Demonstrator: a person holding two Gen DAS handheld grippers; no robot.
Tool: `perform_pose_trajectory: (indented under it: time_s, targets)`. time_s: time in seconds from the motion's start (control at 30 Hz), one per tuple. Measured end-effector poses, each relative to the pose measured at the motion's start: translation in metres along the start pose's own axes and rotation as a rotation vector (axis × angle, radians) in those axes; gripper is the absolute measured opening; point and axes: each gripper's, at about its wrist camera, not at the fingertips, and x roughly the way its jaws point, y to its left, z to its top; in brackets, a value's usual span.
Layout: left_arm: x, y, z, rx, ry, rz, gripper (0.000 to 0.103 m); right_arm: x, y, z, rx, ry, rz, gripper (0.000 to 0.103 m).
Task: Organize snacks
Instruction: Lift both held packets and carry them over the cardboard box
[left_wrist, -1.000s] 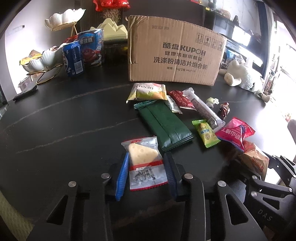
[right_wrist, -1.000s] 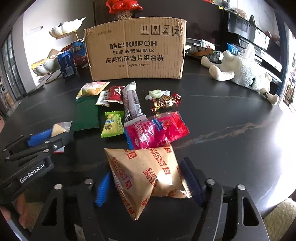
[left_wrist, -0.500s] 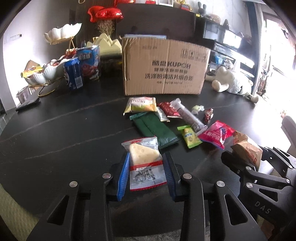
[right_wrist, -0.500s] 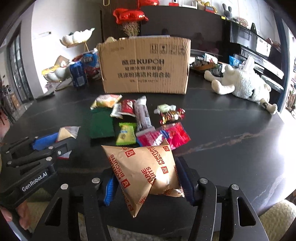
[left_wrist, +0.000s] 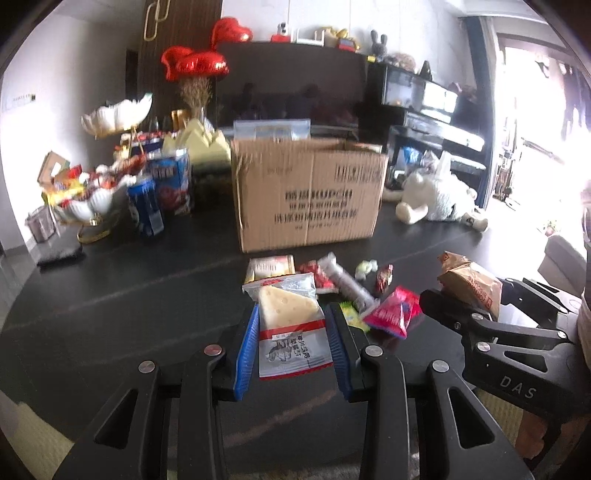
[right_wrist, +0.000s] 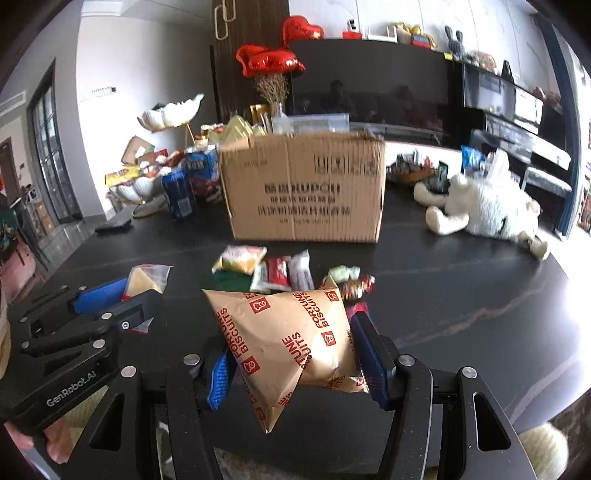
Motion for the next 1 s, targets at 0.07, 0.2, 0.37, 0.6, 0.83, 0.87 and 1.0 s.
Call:
perform_pose_trajectory:
  time_s: [0.07, 0.2, 0.37, 0.6, 0.83, 0.87, 1.0]
  targets:
    - [-0.005, -0.001, 0.007, 0.014, -0.026, 0.001, 0.036, -0.002, -0.001, 0.009, 0.001, -0.006, 0.011, 0.059]
    - [-0.012, -0.002, 0.027, 0.052, -0.085, 0.005, 0.036, -0.006, -0.002, 0.027, -0.004, -0.034, 0.017, 0.059]
    - [-0.012, 0.002, 0.058, 0.080, -0.138, 0.009, 0.036, -0.008, -0.005, 0.057, -0.004, -0.076, 0.018, 0.059]
    - [0.001, 0.011, 0.093, 0.083, -0.152, 0.003, 0.036, 0.009, -0.009, 0.099, -0.002, -0.097, 0.032, 0.059]
    - [0.029, 0.026, 0.125, 0.059, -0.114, -0.015, 0.036, 0.031, -0.011, 0.137, -0.003, -0.103, 0.025, 0.059]
    - [0.032, 0.027, 0.128, 0.057, -0.110, -0.018, 0.036, 0.033, -0.011, 0.140, -0.006, -0.105, 0.024, 0.059]
    - [0.047, 0.032, 0.146, 0.048, -0.098, -0.027, 0.036, 0.048, -0.013, 0.158, -0.016, -0.100, 0.021, 0.059]
